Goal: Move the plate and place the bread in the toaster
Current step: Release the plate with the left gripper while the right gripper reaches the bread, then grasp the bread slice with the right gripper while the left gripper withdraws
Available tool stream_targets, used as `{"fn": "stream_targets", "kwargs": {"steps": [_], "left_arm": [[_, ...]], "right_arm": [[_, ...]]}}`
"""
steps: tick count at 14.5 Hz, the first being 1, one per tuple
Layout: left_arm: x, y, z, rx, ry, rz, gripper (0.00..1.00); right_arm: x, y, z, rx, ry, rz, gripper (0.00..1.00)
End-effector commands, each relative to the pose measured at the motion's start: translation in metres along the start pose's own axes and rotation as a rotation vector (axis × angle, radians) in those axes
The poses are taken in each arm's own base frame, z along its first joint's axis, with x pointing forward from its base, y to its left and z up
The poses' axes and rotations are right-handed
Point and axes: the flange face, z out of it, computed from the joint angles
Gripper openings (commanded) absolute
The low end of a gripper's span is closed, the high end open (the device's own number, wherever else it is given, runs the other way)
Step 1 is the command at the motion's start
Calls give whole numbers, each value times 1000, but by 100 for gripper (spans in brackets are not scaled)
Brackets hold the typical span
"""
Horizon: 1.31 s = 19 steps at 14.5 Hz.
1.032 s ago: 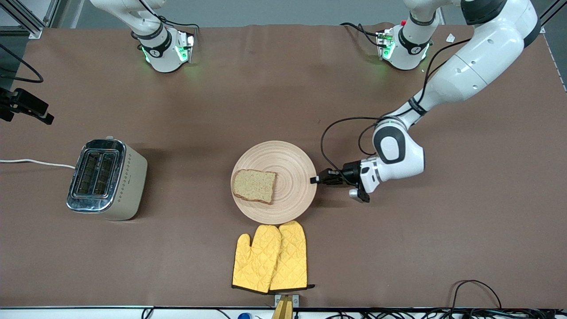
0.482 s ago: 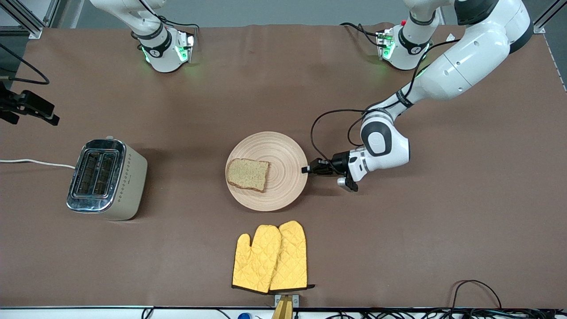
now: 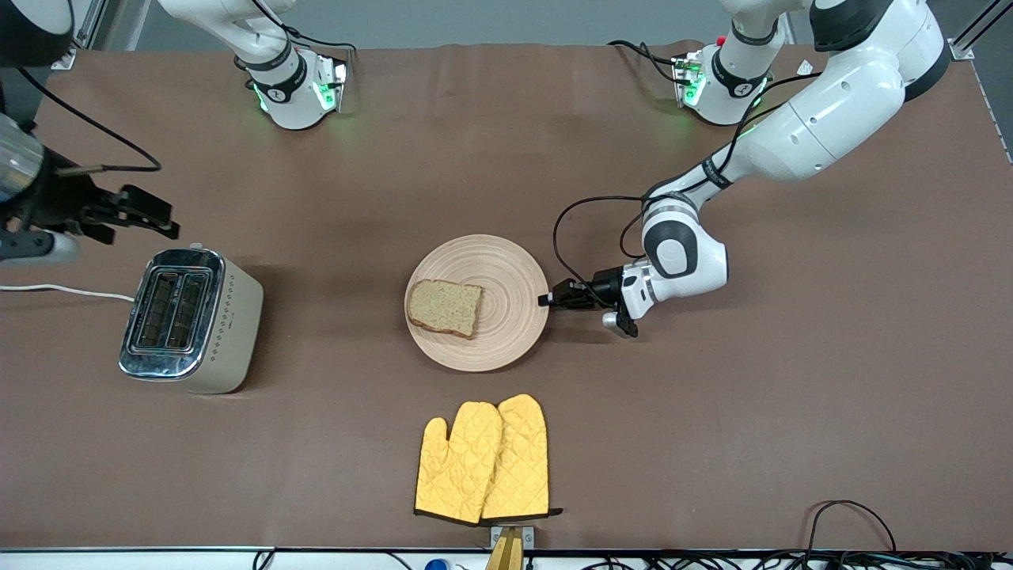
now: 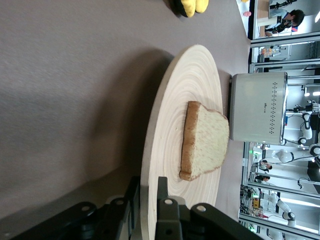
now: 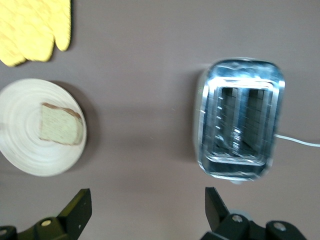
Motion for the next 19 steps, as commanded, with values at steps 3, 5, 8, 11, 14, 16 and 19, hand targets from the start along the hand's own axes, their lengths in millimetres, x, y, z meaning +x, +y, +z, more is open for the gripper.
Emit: {"fn": "stream_targets", "kwargs": {"steps": [3, 5, 8, 11, 14, 16, 19], "left_arm": [[17, -7, -16, 26, 54, -1, 100], [38, -3, -31, 22, 104, -7, 100], [77, 2, -75, 18, 199, -55, 100], [119, 9, -115, -13, 265, -24, 100], [155, 3, -163, -47, 253, 29, 100], [173, -4, -196, -59, 191, 45, 100], [187, -11, -238, -67, 140, 57, 100]], "right_arm": [[29, -69, 77, 47, 12, 92, 100], [34, -100, 116, 60, 22, 106, 100], [38, -153, 189, 51, 43, 39, 100], [42, -185, 252, 36, 47, -2, 100], [28, -219, 308, 12, 9, 18, 100], [15, -232, 332, 14, 35, 72, 100], [0, -232, 369, 1, 37, 66, 100]]}}
